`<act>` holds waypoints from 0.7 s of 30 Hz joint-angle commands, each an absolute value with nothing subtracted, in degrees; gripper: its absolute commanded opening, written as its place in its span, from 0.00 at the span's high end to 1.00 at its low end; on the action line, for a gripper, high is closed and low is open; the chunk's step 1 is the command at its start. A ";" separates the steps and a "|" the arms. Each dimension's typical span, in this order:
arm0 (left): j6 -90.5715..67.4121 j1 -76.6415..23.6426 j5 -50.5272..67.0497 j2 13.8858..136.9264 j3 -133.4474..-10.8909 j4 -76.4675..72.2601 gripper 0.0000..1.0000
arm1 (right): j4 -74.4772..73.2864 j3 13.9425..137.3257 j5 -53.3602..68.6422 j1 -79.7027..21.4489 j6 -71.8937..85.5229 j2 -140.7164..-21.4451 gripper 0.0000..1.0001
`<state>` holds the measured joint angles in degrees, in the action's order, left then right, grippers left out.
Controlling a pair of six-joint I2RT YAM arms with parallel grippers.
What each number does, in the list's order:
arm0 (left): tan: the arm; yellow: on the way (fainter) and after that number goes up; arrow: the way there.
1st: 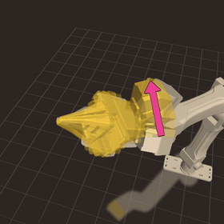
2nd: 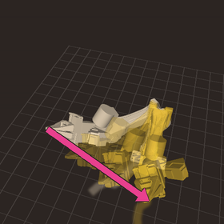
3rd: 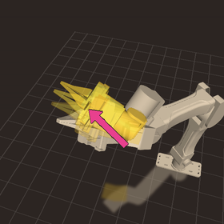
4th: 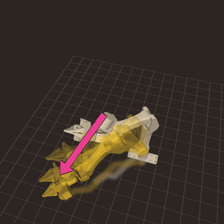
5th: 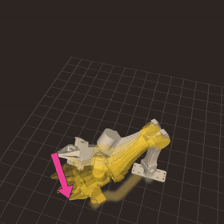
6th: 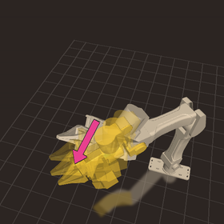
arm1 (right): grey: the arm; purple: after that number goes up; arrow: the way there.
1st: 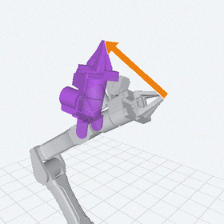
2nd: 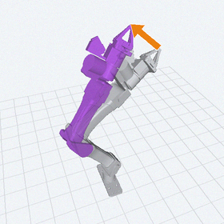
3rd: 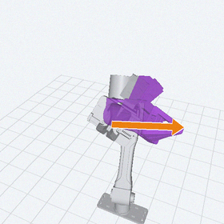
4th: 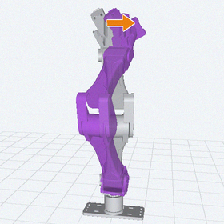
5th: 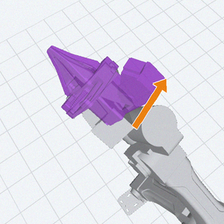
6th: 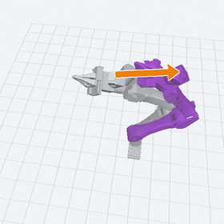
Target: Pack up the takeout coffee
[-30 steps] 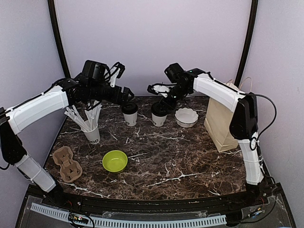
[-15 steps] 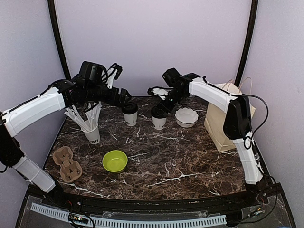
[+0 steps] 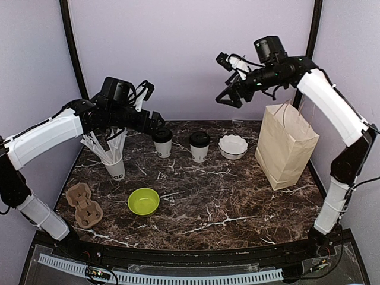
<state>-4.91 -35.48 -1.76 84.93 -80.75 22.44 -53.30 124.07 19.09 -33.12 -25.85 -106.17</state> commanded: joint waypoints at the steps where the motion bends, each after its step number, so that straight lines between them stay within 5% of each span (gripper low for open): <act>1: -5.12 -35.09 -0.35 85.72 -82.63 22.03 0.05 | -54.83 120.80 25.80 -27.39 -30.08 -99.41 0.06; 10: -5.56 -35.15 2.66 87.68 -83.50 21.98 0.07 | -50.30 105.62 19.72 -12.22 -27.10 -84.50 0.06; 21: -6.04 -35.16 5.53 91.05 -85.38 20.95 0.08 | -51.18 96.60 25.95 2.95 -23.24 -73.94 0.03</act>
